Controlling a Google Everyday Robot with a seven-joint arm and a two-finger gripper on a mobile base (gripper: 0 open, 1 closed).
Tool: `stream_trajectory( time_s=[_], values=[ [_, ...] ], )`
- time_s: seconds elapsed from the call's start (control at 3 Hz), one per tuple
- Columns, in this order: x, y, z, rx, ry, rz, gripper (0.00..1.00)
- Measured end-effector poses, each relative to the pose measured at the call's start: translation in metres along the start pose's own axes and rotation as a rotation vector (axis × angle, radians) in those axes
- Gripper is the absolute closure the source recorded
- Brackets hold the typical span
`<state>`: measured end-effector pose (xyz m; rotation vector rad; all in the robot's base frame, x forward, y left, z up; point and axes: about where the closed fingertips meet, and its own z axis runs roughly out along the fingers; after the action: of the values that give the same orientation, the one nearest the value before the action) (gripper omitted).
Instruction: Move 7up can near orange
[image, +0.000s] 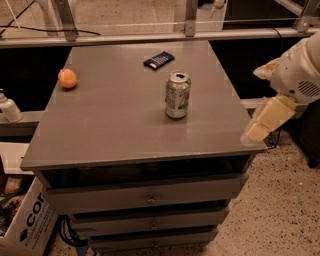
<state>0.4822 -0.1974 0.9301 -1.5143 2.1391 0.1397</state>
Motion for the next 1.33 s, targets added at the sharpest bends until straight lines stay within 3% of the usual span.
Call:
stream_trajectory(
  time_s=[0.67, 1.33],
  values=[
    [-0.034, -0.03, 0.059, -0.018, -0.184, 0.014, 0.0],
    [-0.063, -0.047, 0.106, -0.092, -0.382, 0.039, 0.0]
  ],
)
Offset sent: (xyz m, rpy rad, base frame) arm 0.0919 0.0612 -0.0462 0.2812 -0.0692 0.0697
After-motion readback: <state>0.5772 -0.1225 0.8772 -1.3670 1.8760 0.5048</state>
